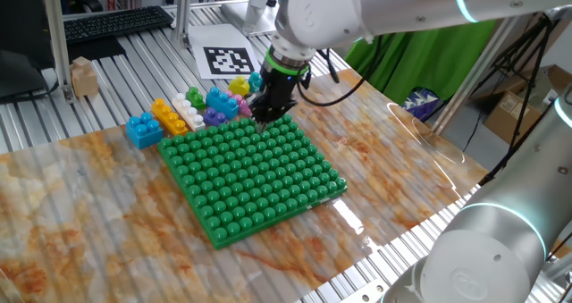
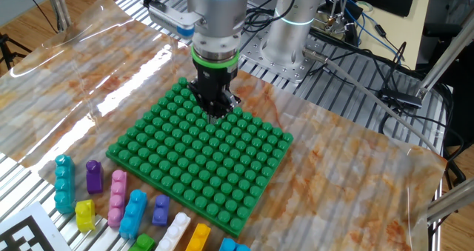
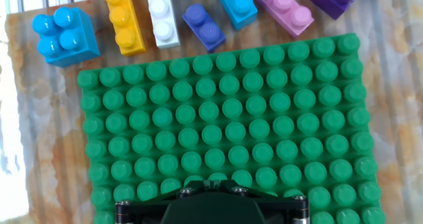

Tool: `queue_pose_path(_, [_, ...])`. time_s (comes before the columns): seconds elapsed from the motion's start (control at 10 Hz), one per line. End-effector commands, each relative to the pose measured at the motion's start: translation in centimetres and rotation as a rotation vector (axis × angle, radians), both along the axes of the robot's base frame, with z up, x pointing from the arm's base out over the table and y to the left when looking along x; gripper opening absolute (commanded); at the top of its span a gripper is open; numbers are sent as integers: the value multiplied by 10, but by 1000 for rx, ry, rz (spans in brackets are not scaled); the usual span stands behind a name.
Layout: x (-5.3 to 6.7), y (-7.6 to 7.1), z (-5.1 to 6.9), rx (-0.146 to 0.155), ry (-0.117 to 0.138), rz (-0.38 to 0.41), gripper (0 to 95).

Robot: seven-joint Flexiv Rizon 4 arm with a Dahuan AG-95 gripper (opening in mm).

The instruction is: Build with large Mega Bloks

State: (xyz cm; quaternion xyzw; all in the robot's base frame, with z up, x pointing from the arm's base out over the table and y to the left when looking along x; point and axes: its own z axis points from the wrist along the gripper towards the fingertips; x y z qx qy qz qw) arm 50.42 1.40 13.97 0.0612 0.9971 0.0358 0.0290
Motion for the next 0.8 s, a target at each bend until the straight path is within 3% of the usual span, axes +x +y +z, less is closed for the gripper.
queue_pose_path(0.1, [4, 4, -6, -2, 2, -6, 0])
queue_pose_path(0.4, [19, 19, -18, -2, 11, -12, 0])
queue_pose_path(0.8, [48, 35, -31, -9, 37, -22, 0])
